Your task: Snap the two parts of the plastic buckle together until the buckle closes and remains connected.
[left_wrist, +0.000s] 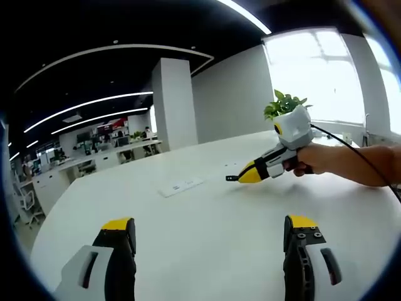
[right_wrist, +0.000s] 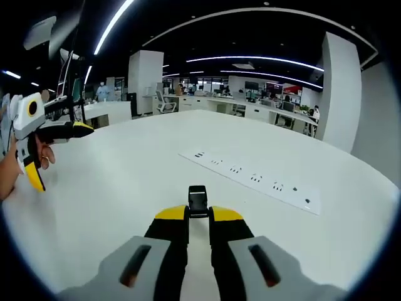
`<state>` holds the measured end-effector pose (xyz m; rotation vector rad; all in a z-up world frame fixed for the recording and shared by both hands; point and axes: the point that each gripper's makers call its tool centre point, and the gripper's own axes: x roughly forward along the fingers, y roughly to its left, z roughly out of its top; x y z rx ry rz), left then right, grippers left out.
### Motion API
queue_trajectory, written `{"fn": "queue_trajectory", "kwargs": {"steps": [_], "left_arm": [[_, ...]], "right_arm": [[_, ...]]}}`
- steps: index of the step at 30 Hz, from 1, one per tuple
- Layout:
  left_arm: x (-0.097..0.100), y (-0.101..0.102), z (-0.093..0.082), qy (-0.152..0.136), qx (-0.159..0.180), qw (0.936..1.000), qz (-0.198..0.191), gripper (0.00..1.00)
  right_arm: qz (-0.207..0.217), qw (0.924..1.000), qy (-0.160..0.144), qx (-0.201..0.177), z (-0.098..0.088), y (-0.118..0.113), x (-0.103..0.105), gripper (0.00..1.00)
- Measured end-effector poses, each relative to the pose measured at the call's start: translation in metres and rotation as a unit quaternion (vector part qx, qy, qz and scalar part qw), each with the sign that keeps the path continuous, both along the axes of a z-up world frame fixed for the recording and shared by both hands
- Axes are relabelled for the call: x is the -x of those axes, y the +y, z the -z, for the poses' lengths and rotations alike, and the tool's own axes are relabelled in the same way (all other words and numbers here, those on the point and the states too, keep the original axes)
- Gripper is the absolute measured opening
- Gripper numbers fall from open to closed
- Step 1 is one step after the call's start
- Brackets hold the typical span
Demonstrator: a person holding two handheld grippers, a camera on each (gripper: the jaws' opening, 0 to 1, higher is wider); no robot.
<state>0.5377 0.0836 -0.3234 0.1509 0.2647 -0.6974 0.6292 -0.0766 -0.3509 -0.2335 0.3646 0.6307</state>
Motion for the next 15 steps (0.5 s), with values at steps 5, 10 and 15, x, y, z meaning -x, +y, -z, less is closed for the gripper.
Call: {"fn": "queue_trajectory", "kwargs": {"steps": [5,10,15], "left_arm": [[0.001,-0.001,0.001,0.001,-0.001,1.0,0.002,0.99],[0.002,-0.004,0.007,0.006,-0.01,0.9999,0.009,0.99],[0.001,-0.001,0.007,0.007,-0.008,0.9999,0.006,0.99]], "right_arm": [[0.003,1.0,0.003,0.006,0.003,0.005,-0.011,0.11],[0.005,0.9999,0.007,0.009,0.007,0.01,-0.019,0.11],[0.011,0.9999,0.013,0.003,0.009,0.008,-0.028,0.11]]}}
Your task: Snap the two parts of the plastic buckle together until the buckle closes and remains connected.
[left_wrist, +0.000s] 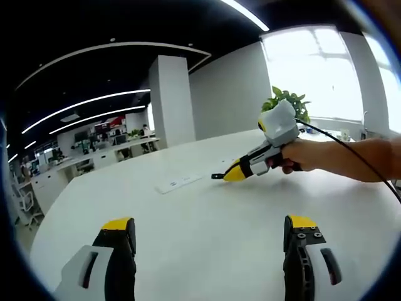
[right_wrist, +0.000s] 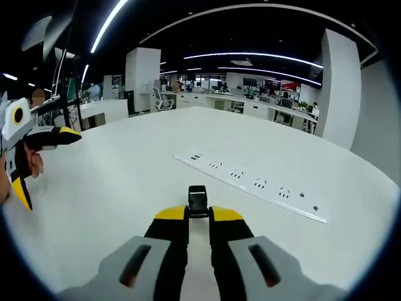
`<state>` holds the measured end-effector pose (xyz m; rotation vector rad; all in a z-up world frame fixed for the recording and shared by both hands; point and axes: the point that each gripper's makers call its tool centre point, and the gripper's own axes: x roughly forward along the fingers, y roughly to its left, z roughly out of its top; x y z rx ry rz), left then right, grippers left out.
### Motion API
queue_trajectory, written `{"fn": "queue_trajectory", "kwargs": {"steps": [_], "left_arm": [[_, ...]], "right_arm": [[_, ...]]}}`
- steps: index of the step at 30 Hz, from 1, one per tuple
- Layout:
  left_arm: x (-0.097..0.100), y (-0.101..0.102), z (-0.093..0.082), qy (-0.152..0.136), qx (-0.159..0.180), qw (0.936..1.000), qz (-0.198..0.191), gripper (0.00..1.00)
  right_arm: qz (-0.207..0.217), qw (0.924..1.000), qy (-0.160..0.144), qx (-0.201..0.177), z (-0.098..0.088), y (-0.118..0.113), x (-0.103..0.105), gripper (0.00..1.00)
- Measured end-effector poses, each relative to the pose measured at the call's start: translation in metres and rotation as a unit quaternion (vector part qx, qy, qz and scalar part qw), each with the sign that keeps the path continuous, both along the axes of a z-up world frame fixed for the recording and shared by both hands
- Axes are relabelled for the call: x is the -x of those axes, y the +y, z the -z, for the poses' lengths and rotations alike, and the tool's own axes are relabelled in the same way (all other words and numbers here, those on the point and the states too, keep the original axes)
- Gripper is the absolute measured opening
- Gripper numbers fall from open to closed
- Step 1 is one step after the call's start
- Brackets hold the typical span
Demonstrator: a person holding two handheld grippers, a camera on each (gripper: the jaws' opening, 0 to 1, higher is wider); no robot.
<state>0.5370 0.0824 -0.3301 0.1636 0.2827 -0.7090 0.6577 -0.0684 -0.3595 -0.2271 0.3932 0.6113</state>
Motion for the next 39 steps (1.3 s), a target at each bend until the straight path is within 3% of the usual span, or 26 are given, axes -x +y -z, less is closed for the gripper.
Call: {"fn": "queue_trajectory", "kwargs": {"steps": [13,20,39], "left_arm": [[0.011,-0.001,0.003,0.001,-0.003,1.0,0.003,0.99],[0.012,0.0,0.004,0.002,-0.004,1.0,0.002,0.99],[0.011,-0.002,0.008,0.006,-0.006,1.0,0.003,0.99]], "right_arm": [[0.007,0.9997,0.009,0.022,0.004,-0.006,-0.013,0.11],[-0.01,0.9997,0.022,-0.002,0.001,-0.001,-0.021,0.11],[-0.035,0.9986,0.037,0.015,0.016,0.001,-0.018,0.11]]}}
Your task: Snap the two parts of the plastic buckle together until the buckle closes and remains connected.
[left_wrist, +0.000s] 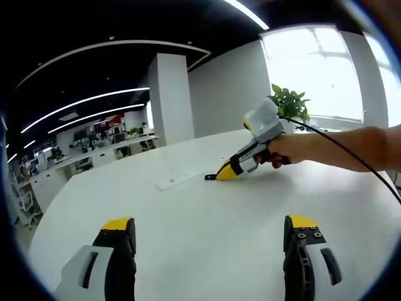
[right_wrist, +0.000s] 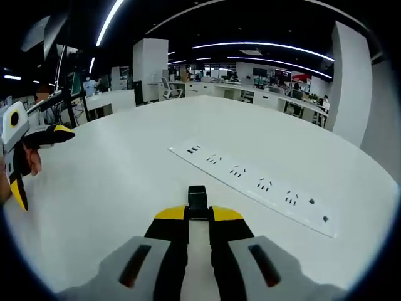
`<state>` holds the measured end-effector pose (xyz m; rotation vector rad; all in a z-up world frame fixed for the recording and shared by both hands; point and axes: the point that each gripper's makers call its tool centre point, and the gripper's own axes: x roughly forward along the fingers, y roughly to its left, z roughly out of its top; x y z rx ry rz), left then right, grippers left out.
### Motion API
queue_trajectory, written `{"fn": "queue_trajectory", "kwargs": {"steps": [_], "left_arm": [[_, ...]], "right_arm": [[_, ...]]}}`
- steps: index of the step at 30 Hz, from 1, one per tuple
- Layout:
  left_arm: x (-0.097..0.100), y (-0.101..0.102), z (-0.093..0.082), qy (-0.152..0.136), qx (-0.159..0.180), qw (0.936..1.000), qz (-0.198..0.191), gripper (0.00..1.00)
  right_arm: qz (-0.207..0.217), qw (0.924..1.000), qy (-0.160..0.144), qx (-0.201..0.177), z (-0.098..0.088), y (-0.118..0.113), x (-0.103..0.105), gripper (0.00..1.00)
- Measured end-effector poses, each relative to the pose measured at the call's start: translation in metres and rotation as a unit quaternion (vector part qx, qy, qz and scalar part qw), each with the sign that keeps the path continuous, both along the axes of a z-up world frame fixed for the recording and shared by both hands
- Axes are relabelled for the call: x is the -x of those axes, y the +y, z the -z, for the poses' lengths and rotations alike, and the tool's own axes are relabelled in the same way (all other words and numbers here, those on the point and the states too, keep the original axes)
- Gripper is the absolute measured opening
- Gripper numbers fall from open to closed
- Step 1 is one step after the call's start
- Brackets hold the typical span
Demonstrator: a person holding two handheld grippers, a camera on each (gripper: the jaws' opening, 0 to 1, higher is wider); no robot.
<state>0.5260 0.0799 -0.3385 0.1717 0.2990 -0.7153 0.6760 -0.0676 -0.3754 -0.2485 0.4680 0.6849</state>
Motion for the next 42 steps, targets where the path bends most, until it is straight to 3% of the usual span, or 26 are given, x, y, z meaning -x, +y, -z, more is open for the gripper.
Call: {"fn": "queue_trajectory", "kwargs": {"steps": [16,17,18,19,21,23,24,35,42], "left_arm": [[-0.001,0.0,0.0,0.0,0.002,1.0,0.0,0.99],[-0.002,0.001,0.0,0.0,0.003,1.0,0.0,0.99],[-0.003,0.001,0.0,0.001,0.003,1.0,-0.001,0.99],[-0.003,0.001,0.0,0.001,0.003,1.0,-0.001,0.99],[-0.003,0.001,0.0,0.001,0.004,1.0,-0.002,0.99],[-0.003,0.001,-0.001,0.0,0.005,1.0,-0.002,0.99],[-0.003,0.001,-0.001,0.0,0.005,1.0,-0.002,0.99],[0.0,0.001,-0.003,-0.001,0.014,0.9999,-0.004,0.99],[-0.001,0.002,-0.004,0.001,0.021,0.9998,-0.007,1.0]], "right_arm": [[-0.024,0.9997,0.007,0.001,0.002,0.007,0.01,0.13],[-0.027,0.9996,0.004,0.004,0.002,0.007,0.011,0.19],[-0.028,0.9996,0.001,0.006,0.001,0.007,0.009,0.32],[-0.031,0.9995,-0.005,0.008,0.001,0.008,0.007,0.53],[-0.031,0.9993,-0.018,0.014,0.001,0.008,0.005,0.78],[-0.028,0.9991,-0.028,0.011,-0.002,0.007,0.005,0.87],[-0.023,0.9993,-0.03,0.001,-0.005,0.008,0.005,0.98],[-0.006,0.9987,-0.046,-0.022,-0.029,0.004,0.006,1.0],[0.017,0.997,-0.074,-0.019,-0.041,-0.002,0.0,1.0]]}}
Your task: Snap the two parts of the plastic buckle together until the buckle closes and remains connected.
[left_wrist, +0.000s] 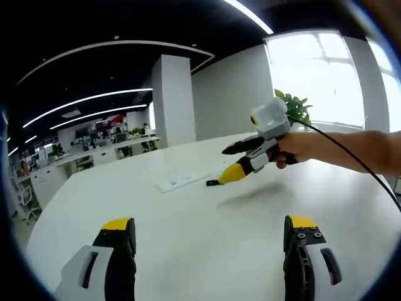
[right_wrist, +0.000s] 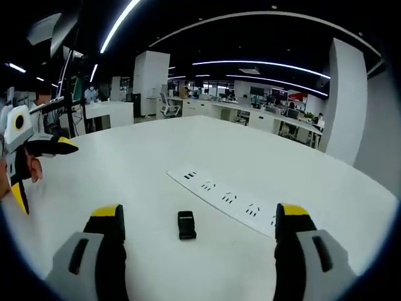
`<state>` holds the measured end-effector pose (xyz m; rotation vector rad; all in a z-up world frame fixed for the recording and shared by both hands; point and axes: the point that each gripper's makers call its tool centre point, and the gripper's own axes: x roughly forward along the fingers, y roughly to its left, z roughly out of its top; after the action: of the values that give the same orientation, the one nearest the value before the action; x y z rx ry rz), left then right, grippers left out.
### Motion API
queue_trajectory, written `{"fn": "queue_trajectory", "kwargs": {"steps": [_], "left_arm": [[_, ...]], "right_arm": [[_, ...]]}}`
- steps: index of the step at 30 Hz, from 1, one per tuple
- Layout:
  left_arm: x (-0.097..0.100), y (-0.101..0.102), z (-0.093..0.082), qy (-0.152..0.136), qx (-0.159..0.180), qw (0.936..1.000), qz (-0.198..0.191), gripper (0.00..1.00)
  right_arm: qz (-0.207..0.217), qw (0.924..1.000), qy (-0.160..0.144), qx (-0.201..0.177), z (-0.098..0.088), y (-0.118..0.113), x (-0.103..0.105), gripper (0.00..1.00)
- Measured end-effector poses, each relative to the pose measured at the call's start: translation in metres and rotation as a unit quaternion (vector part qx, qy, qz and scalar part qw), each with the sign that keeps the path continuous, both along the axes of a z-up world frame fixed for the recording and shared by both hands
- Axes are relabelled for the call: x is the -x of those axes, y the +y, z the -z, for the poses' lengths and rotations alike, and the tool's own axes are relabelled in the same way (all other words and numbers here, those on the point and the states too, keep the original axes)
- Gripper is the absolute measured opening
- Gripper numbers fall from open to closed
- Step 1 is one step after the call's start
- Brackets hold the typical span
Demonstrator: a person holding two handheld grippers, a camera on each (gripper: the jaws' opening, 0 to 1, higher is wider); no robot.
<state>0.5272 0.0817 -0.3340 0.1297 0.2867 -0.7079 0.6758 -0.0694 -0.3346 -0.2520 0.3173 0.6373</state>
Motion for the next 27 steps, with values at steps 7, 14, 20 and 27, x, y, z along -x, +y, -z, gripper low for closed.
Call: {"fn": "queue_trajectory", "kwargs": {"steps": [7,14,20,27], "left_arm": [[-0.001,0.0,-0.001,-0.001,0.001,1.0,0.0,1.0],[-0.01,-0.004,-0.007,-0.005,0.037,0.9993,-0.004,1.0],[-0.019,0.007,-0.008,-0.008,0.027,0.9994,-0.022,1.0],[-0.021,0.006,-0.002,-0.01,0.01,0.9997,-0.02,1.0]], "right_arm": [[0.034,0.9992,-0.007,-0.021,-0.005,-0.014,-0.005,1.0],[0.108,0.9929,-0.034,-0.037,-0.008,-0.047,-0.009,1.0],[0.176,0.981,-0.046,-0.067,-0.014,-0.08,-0.003,1.0],[0.161,0.9837,-0.051,-0.062,-0.016,-0.083,0.019,1.0]]}}
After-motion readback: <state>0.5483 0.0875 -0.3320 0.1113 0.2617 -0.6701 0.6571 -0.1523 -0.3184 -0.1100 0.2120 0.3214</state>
